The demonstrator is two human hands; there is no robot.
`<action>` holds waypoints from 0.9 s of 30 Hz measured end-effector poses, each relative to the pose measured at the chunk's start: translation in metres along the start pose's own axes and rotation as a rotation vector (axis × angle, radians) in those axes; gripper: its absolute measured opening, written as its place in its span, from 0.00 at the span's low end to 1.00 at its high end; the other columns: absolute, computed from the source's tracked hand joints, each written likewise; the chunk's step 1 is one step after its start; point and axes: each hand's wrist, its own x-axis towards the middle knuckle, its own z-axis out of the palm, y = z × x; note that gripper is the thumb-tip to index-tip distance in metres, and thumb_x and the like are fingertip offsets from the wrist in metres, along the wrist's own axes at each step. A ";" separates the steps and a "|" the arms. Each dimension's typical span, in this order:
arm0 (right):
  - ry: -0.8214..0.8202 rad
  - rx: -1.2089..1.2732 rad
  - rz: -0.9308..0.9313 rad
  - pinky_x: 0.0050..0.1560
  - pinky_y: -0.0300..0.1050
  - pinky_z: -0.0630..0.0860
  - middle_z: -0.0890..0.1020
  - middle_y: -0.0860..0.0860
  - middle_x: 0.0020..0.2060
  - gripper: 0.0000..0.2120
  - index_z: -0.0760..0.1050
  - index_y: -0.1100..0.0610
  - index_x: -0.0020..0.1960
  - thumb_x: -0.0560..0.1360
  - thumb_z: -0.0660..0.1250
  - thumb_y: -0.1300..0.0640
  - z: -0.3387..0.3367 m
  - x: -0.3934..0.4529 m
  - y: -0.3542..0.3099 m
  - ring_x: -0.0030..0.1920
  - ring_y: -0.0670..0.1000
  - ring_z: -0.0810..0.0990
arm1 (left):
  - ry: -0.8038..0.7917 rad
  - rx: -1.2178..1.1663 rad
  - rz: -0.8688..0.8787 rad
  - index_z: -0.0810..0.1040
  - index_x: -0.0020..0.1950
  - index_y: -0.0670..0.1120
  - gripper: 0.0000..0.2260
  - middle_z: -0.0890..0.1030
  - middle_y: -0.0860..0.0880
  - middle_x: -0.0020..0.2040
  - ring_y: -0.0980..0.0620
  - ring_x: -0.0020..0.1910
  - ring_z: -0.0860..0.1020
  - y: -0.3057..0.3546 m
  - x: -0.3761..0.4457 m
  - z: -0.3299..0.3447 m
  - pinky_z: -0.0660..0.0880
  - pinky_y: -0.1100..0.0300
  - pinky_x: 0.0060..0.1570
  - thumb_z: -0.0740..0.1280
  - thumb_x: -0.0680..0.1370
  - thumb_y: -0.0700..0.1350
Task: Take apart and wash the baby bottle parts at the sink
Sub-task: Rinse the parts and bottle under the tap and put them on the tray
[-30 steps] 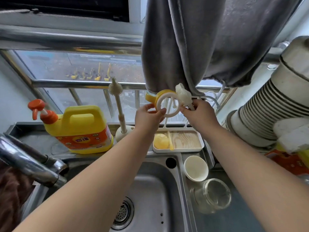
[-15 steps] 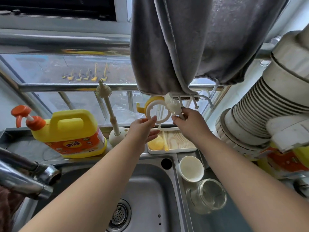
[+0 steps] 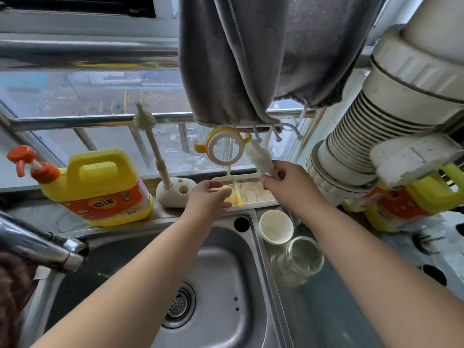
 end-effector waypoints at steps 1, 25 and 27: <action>-0.015 -0.024 0.013 0.40 0.40 0.71 0.81 0.49 0.40 0.09 0.77 0.49 0.55 0.76 0.64 0.53 -0.004 -0.011 0.004 0.43 0.51 0.79 | -0.028 0.065 0.028 0.74 0.53 0.44 0.08 0.79 0.44 0.47 0.48 0.41 0.80 -0.009 -0.011 0.001 0.78 0.52 0.47 0.68 0.76 0.39; 0.231 -0.028 0.405 0.37 0.28 0.69 0.77 0.38 0.39 0.20 0.72 0.51 0.67 0.76 0.67 0.55 -0.024 -0.206 0.112 0.39 0.38 0.76 | -0.430 0.724 0.650 0.78 0.44 0.43 0.05 0.72 0.53 0.63 0.51 0.61 0.72 -0.110 -0.085 0.066 0.68 0.62 0.56 0.71 0.74 0.43; 0.202 -0.006 0.388 0.39 0.31 0.71 0.77 0.37 0.39 0.19 0.73 0.50 0.64 0.75 0.69 0.53 -0.017 -0.200 0.102 0.40 0.37 0.76 | -0.417 0.547 0.542 0.77 0.44 0.43 0.05 0.74 0.60 0.59 0.56 0.60 0.74 -0.103 -0.096 0.042 0.72 0.61 0.57 0.71 0.74 0.43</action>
